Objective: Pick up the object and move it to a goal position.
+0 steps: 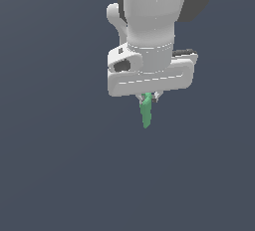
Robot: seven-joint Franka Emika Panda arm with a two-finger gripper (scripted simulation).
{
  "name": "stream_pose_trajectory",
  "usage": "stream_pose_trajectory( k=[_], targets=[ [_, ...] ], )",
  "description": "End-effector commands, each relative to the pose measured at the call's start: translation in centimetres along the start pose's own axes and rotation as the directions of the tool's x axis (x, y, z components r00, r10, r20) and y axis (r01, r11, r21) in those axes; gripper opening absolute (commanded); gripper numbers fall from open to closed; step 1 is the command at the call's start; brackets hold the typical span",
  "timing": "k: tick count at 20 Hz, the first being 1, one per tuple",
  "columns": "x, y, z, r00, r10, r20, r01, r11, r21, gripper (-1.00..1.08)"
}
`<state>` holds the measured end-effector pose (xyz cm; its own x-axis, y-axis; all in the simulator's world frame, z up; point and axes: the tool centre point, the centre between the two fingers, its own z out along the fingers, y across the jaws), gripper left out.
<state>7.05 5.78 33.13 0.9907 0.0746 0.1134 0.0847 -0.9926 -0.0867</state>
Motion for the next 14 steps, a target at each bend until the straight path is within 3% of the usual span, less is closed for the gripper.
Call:
stream_pose_trajectory(
  k=[1,14],
  targets=[
    [0.3,0.2,-2.3,0.998,-0.055,-0.009,0.055,0.998,0.012,-1.0],
    [1.8,1.6,-13.9,0.949,-0.31,-0.059,0.314,0.947,0.064,-1.0]
  ],
)
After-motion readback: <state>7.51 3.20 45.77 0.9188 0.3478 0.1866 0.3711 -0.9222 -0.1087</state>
